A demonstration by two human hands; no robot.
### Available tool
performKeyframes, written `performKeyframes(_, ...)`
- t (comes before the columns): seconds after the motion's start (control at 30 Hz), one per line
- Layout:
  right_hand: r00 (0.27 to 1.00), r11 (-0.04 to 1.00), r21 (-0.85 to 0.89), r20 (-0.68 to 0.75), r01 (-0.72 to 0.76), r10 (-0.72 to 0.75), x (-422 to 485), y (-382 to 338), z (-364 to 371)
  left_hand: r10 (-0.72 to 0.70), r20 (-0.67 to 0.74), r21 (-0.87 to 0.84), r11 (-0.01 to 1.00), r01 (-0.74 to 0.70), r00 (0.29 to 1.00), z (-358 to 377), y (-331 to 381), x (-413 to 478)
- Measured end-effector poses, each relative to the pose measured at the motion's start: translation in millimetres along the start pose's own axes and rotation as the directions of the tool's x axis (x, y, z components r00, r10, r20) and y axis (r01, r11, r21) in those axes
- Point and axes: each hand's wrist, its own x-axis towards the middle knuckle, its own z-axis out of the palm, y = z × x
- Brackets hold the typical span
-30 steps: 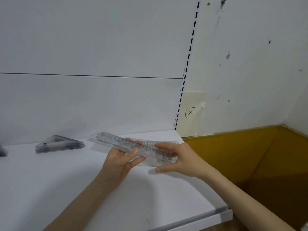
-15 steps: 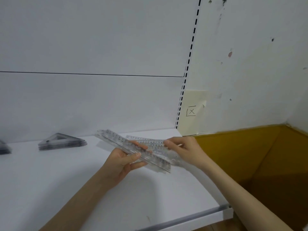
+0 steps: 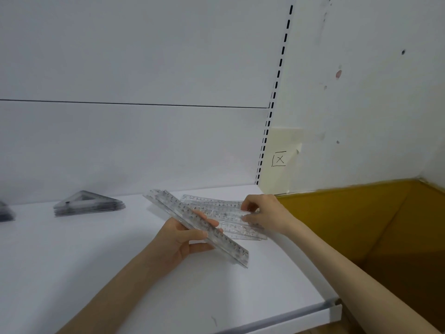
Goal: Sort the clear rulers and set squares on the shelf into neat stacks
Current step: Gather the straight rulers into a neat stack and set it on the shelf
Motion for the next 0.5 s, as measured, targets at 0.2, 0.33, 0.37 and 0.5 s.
performKeyframes(0.2,0.995,0.984,0.175,-0.084,-0.033,0.048,2.7,2.9,-1.2,-0.005,-0.023,-0.031,0.999,0.004,1.0,-1.3,-3.3,3.3)
performKeyframes(0.33,0.986,0.97,0.241,-0.153,-0.032,0.07,3.4,3.1,-1.7,-0.006,-0.044,-0.007,1.0,0.005,0.999,-2.4,-0.5,4.4)
performKeyframes(0.37,0.983,0.963,0.266,-0.161,-0.038,0.083,2.6,1.9,-3.1,-0.001,-0.051,0.002,1.0,0.001,0.999,-2.9,0.3,4.3)
performKeyframes(0.5,0.984,0.929,0.369,-0.148,-0.036,0.097,-3.0,-4.7,-13.1,0.009,-0.092,0.025,1.0,-0.007,0.996,-3.2,2.2,2.8)
